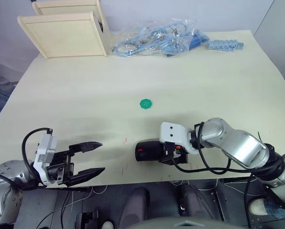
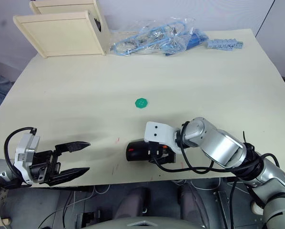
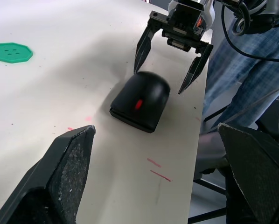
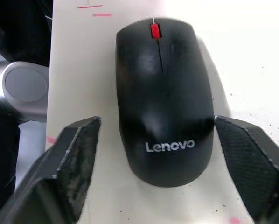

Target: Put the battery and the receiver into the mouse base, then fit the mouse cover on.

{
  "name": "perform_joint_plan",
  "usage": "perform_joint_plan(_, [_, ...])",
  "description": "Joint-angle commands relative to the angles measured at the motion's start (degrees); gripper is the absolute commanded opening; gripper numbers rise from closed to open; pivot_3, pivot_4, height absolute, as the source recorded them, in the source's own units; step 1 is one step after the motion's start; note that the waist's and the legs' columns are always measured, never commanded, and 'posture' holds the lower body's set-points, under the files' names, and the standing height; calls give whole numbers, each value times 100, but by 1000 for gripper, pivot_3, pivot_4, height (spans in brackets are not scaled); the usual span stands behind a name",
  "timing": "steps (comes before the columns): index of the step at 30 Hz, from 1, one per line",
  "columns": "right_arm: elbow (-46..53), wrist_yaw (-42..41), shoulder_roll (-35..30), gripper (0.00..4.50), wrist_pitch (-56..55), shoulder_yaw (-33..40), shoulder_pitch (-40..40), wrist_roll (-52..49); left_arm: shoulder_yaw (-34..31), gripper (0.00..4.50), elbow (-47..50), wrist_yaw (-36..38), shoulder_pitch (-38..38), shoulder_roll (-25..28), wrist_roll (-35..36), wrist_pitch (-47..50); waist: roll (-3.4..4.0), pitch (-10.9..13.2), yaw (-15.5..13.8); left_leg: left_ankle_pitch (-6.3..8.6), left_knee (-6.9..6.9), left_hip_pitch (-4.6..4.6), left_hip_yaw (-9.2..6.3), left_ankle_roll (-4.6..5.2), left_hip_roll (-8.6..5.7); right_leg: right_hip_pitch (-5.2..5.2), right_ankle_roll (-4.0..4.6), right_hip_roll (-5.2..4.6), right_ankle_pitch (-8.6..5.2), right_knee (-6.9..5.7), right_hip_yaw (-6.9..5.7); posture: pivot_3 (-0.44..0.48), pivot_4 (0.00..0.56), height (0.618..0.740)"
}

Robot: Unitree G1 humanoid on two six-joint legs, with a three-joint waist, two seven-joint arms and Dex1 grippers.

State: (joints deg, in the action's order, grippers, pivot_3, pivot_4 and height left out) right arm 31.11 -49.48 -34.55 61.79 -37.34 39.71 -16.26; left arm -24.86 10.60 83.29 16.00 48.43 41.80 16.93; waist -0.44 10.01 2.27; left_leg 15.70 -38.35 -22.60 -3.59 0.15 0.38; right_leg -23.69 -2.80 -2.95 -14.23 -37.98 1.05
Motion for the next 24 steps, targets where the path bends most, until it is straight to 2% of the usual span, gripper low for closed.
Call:
perform_joint_plan(1, [116,-13,17,3789,-53,78,70,-41,-159,4500,100,13,29,11,31,-75,0,0,0,0,0,0,0,0,0,0,0,0,0,0,0,0,150,740])
perform_joint_plan(5, [177,-19,6,3789,-118,180,67,-63,-165,4500,97,13,35,9,32,-78,0,0,0,0,0,0,0,0,0,0,0,0,0,0,0,0,150,740])
perform_joint_plan(9, [342,-160,159,3789,-175,921,-99,-624,-173,4500,83,16,37,14,29,-81,0,0,-3,0,0,0,-1,0,0,0,0,0,0,0,0,0,150,740])
perform_joint_plan(12, [326,-52,492,3789,-151,1292,-165,-943,-172,4500,69,16,30,18,27,-85,-1,0,-1,0,0,0,0,0,0,1,0,0,0,0,0,0,150,740])
perform_joint_plan(15, [227,99,768,3789,58,1274,-111,-1063,-166,4500,49,15,5,25,27,-83,-1,0,5,0,0,1,-1,0,1,0,0,2,0,-3,0,0,150,740])
perform_joint_plan(18, [144,260,967,2960,42,1026,-57,-991,-157,4500,41,12,-14,31,25,-75,-1,0,4,0,0,1,0,0,1,0,0,1,0,-2,1,0,150,740])
perform_joint_plan(19, [127,293,996,2391,29,975,-48,-968,-155,4500,40,11,-18,32,24,-73,-1,0,4,0,0,1,0,0,1,0,0,1,0,-2,1,0,150,740])
perform_joint_plan(21, [32,386,1020,1528,-80,763,10,-795,-155,4500,40,10,-22,35,25,-69,0,0,5,0,0,1,0,0,1,0,0,1,0,-2,1,0,150,740])
perform_joint_plan(24, [-207,521,1102,1528,-141,363,174,-533,-150,4500,52,4,-26,38,28,-57,0,0,6,0,0,1,0,0,0,0,0,1,0,-2,1,0,150,740])
